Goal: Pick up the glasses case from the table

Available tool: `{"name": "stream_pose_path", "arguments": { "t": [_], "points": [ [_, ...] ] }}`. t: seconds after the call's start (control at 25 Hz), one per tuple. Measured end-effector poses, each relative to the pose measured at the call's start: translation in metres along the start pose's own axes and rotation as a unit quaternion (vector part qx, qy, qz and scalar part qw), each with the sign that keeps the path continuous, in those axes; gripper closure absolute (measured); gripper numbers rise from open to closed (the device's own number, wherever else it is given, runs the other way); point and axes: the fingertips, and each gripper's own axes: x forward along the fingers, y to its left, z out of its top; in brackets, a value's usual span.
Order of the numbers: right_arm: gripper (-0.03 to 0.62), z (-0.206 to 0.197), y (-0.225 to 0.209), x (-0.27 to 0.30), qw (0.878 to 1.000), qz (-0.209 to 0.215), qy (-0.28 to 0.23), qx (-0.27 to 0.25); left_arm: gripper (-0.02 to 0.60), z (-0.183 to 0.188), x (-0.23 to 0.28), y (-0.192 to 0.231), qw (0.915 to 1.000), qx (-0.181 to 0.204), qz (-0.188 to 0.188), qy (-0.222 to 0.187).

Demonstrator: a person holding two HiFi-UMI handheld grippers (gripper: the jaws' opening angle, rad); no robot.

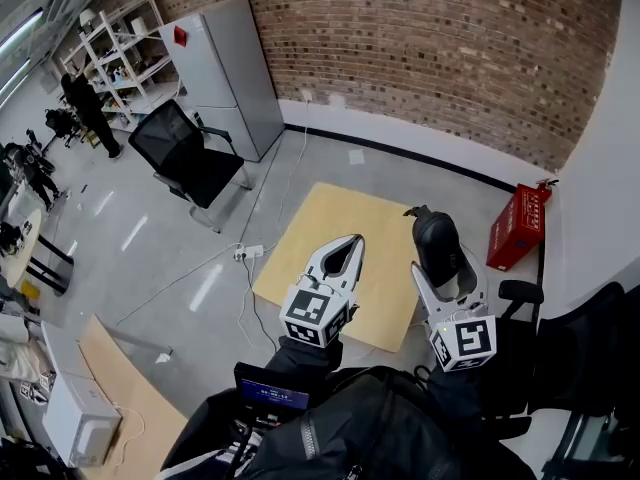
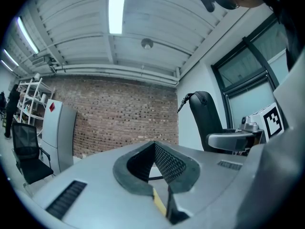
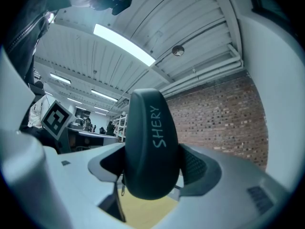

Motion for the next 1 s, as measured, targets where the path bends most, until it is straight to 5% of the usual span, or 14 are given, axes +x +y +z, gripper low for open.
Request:
{"name": "stream_pose_path", "arguments": {
  "t": [1.0],
  "points": [
    [0.243, -0.0074, -0.0008, 0.0007, 1.0, 0.0, 0.003, 0.021, 0.583, -0.0052, -0.0004, 0.0023, 1.0, -0.007, 0.001, 0.002]
  ]
}}
